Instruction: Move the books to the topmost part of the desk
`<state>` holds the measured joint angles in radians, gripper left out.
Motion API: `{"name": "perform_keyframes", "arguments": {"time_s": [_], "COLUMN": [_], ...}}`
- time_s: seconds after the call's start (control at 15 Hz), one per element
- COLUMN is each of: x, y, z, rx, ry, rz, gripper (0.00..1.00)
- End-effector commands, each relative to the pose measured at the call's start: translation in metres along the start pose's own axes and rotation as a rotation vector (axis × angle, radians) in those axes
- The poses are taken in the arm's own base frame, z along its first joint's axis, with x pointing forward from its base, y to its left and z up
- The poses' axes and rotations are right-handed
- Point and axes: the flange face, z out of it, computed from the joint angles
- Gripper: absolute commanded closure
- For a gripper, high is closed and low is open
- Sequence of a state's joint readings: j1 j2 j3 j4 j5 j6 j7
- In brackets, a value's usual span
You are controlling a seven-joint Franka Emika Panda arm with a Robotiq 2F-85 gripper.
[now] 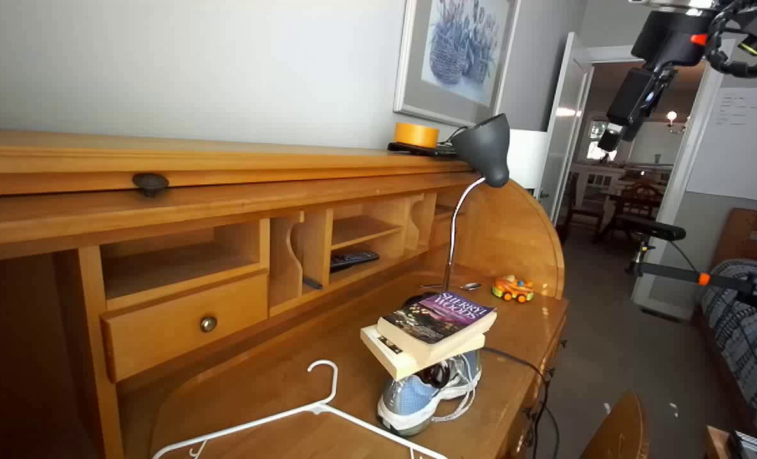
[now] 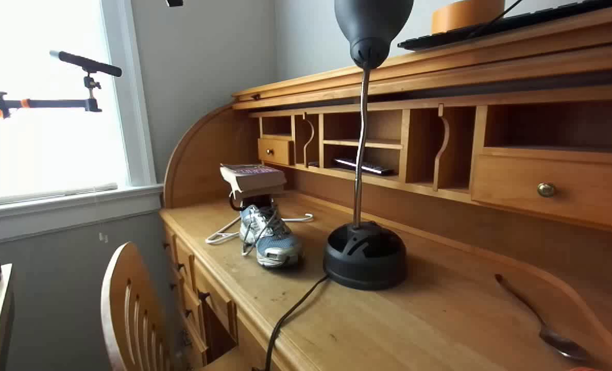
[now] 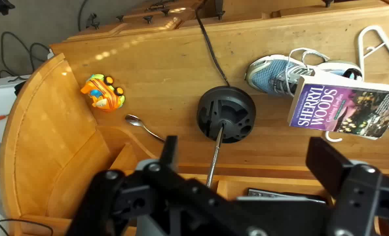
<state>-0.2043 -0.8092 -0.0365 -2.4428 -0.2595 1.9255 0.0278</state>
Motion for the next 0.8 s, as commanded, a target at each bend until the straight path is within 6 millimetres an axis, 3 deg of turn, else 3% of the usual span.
{"name": "perform_keyframes", "arguments": {"time_s": [0.0, 0.4, 0.53, 0.73], "x": [0.0, 0.0, 0.004, 0.004], "y": [0.0, 0.0, -0.023, -0.082], "z": [-0.001, -0.001, 0.01, 0.036], "rx": [0.0, 0.0, -0.005, -0.03], "ry": [-0.001, 0.0, -0.019, -0.055], "rz": [0.0, 0.0, -0.045, -0.204], "gripper": [0.0, 0.0, 0.0, 0.0]}}
